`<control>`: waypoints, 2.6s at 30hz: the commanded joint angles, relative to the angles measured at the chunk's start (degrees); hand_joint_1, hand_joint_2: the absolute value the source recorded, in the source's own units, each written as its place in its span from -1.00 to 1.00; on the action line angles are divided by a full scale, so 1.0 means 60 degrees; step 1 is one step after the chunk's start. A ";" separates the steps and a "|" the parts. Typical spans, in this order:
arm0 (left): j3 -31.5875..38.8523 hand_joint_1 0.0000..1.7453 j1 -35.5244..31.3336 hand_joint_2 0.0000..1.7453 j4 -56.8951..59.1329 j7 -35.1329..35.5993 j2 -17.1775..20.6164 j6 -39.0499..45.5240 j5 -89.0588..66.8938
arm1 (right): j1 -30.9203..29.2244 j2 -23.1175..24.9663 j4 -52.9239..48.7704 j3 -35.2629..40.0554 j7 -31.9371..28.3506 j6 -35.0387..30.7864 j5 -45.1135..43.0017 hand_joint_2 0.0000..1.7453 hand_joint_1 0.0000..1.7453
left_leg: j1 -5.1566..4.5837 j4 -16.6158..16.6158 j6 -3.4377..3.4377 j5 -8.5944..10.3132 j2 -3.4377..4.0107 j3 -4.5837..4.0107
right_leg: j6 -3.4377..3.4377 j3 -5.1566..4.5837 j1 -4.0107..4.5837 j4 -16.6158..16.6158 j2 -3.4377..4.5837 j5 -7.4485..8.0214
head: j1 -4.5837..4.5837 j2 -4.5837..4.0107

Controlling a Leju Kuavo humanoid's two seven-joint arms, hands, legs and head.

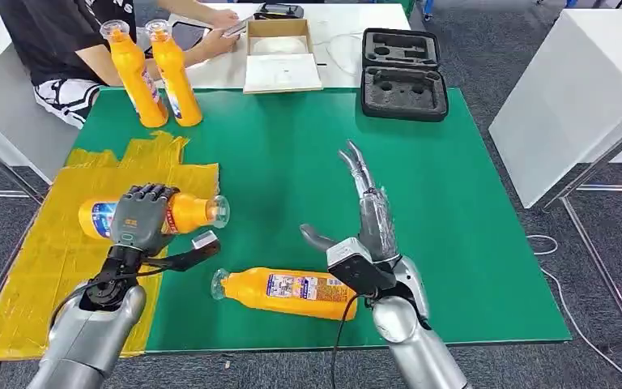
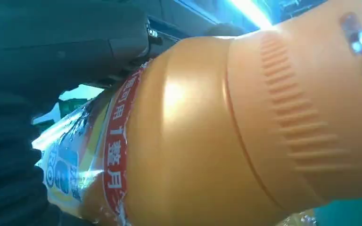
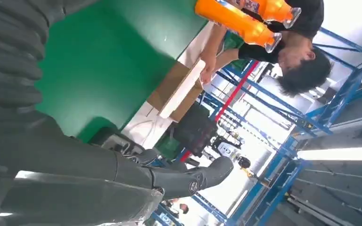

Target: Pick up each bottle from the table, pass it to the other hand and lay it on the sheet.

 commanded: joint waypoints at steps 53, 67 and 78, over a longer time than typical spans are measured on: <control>0.1190 -1.00 -0.1122 -1.00 0.4135 0.0197 -0.0125 -0.1339 -0.0010 | -0.0710 0.0039 0.0976 0.0571 0.0226 0.0891 -0.0212 1.00 -1.00 | 0.0014 0.0002 -0.0055 -0.0019 0.0009 0.0139 | -0.0027 0.0146 0.0016 -0.0007 0.0015 -0.0021 | 0.0000 0.0000; 0.1684 -1.00 0.0176 -1.00 -0.0145 -0.1275 -0.0635 -0.2248 0.1703 | -0.0439 0.0090 0.0782 0.0343 0.0331 0.0952 0.0069 1.00 -1.00 | 0.0010 0.0006 -0.0037 -0.0008 -0.0010 0.0070 | -0.0017 0.0076 0.0010 -0.0002 0.0006 -0.0014 | 0.0000 0.0000; 0.2110 -1.00 0.2266 -1.00 -0.5291 -0.4398 -0.0915 -0.3369 0.9137 | 0.0216 -0.0399 0.0450 0.1233 0.1931 0.0516 0.4652 1.00 -1.00 | 0.0018 0.0016 -0.0043 -0.0040 0.0033 0.0075 | -0.0014 0.0076 0.0020 -0.0004 0.0027 -0.0030 | 0.0000 0.0000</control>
